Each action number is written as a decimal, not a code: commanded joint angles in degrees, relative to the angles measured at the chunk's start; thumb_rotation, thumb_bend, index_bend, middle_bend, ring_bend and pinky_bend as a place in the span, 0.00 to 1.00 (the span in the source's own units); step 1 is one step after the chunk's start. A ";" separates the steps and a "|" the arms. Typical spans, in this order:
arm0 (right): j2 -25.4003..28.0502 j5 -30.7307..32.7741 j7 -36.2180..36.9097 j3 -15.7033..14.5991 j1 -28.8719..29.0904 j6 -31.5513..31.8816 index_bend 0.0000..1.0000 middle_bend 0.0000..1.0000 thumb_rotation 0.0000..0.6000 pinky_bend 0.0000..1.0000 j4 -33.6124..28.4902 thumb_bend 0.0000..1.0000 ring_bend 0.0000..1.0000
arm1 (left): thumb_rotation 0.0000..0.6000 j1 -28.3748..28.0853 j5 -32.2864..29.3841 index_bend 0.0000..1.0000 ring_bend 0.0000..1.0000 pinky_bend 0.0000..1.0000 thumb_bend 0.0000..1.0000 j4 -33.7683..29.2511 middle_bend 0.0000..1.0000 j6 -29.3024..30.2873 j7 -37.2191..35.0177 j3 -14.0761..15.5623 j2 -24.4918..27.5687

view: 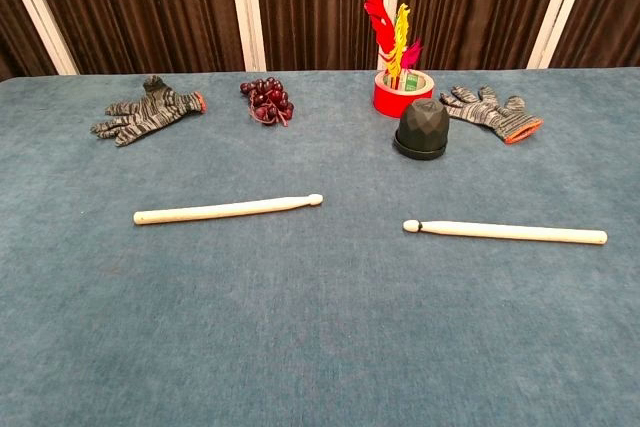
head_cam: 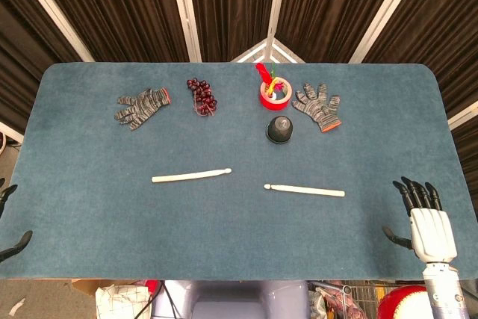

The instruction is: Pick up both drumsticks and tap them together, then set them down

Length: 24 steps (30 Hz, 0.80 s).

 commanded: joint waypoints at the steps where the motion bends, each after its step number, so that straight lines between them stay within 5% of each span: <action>1: -0.05 0.03 0.00 0.00 0.00 0.00 0.14 0.11 1.00 0.00 -0.10 0.20 0.11 | 1.00 0.00 -0.08 0.12 0.00 0.00 0.36 -0.07 0.00 -0.07 0.07 0.03 0.08; 14: 0.38 3.46 -0.57 -0.35 -0.64 -1.63 0.14 0.11 1.00 0.00 -8.14 0.19 0.11 | 1.00 0.21 0.40 0.12 0.00 0.00 0.36 -0.32 0.00 0.18 -0.46 0.22 0.27; 24: -3.57 9.52 -10.45 4.13 4.38 -5.66 0.19 0.17 1.00 0.00 -12.08 0.19 0.12 | 1.00 -0.14 -0.51 0.12 0.00 0.00 0.36 -0.35 0.00 -0.56 -0.46 -0.11 0.39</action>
